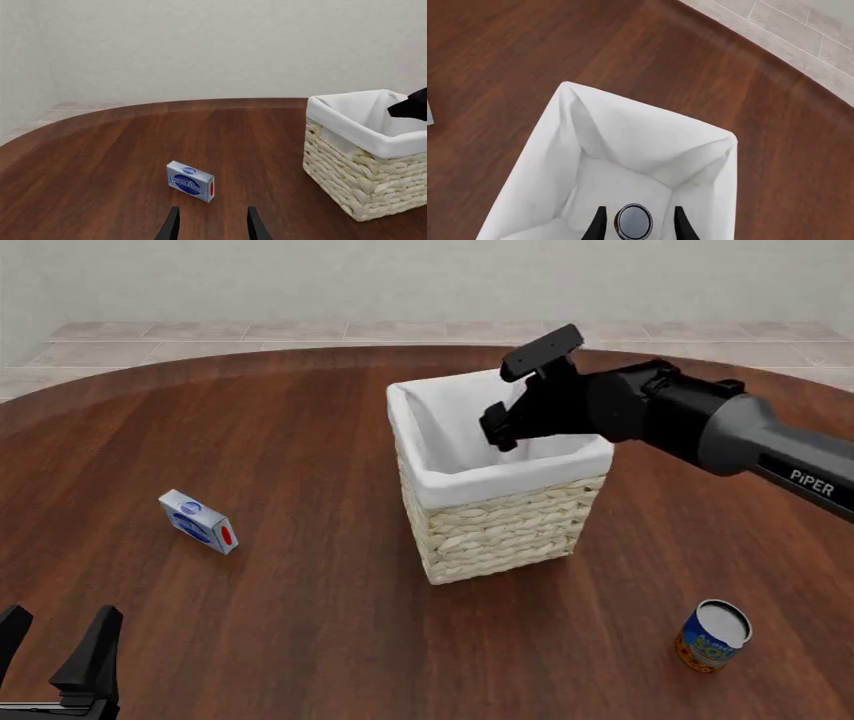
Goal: Pick up the tomato sauce, and put it in the basket.
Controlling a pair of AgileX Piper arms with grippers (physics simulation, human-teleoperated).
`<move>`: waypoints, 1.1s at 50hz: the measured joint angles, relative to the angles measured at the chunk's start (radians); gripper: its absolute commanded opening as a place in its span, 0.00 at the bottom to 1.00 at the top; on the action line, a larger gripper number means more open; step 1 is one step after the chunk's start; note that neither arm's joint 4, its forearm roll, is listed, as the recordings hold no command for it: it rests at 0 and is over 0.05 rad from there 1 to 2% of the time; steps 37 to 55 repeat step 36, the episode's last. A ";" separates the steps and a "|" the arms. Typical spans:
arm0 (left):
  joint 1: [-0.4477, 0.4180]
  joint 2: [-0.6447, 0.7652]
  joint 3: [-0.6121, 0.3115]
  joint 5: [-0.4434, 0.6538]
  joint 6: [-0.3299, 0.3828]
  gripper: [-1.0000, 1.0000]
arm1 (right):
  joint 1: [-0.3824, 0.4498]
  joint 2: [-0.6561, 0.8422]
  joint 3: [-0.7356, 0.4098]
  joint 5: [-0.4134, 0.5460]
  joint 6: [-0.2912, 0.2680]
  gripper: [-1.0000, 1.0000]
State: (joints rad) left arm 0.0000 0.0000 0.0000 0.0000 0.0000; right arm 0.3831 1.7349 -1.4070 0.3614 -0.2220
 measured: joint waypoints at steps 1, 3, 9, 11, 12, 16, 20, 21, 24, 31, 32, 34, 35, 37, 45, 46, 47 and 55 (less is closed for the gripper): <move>0.000 0.000 0.000 0.000 0.000 1.00 | 0.000 -0.001 -0.001 0.001 0.000 1.00; 0.000 0.000 0.000 0.000 0.000 1.00 | 0.001 -0.003 -0.004 0.004 -0.001 1.00; 0.000 0.000 0.000 0.000 0.000 1.00 | 0.005 -0.013 -0.012 0.012 -0.005 1.00; 0.000 0.000 0.000 0.000 0.000 1.00 | 0.006 -0.017 -0.015 0.015 -0.007 1.00; 0.000 0.000 0.000 0.000 0.000 1.00 | 0.007 -0.019 -0.016 0.016 -0.008 1.00; 0.000 0.000 0.000 0.000 0.000 1.00 | 0.010 -0.030 -0.020 0.022 -0.012 1.00; 0.000 0.000 0.000 0.000 0.000 1.00 | 0.013 -0.041 -0.024 0.028 -0.017 1.00; 0.000 0.000 0.000 0.000 0.000 1.00 | 0.014 -0.044 -0.025 0.030 -0.018 1.00; 0.000 0.000 0.000 0.000 0.000 1.00 | 0.016 -0.053 -0.028 0.035 -0.022 1.00; 0.000 0.000 0.000 0.000 0.000 1.00 | 0.022 -0.081 -0.035 0.044 -0.029 1.00; 0.000 0.000 0.000 0.000 0.000 1.00 | 0.024 -0.085 -0.035 0.045 -0.030 1.00; 0.000 0.000 0.000 0.000 0.000 1.00 | 0.027 -0.094 -0.035 0.047 -0.032 1.00; 0.000 0.000 0.000 0.000 0.000 1.00 | 0.028 -0.098 -0.035 0.047 -0.032 1.00; 0.000 0.000 0.000 0.000 0.000 1.00 | 0.030 -0.102 -0.034 0.048 -0.033 1.00; 0.000 0.000 0.000 0.000 0.000 1.00 | 0.030 -0.102 -0.034 0.048 -0.033 1.00; 0.000 0.000 0.000 0.000 0.000 1.00 | 0.030 -0.102 -0.034 0.048 -0.033 1.00; 0.000 0.000 0.000 0.000 0.000 1.00 | 0.030 -0.102 -0.034 0.048 -0.033 1.00; 0.000 0.000 0.000 0.000 0.000 1.00 | 0.030 -0.102 -0.034 0.048 -0.033 1.00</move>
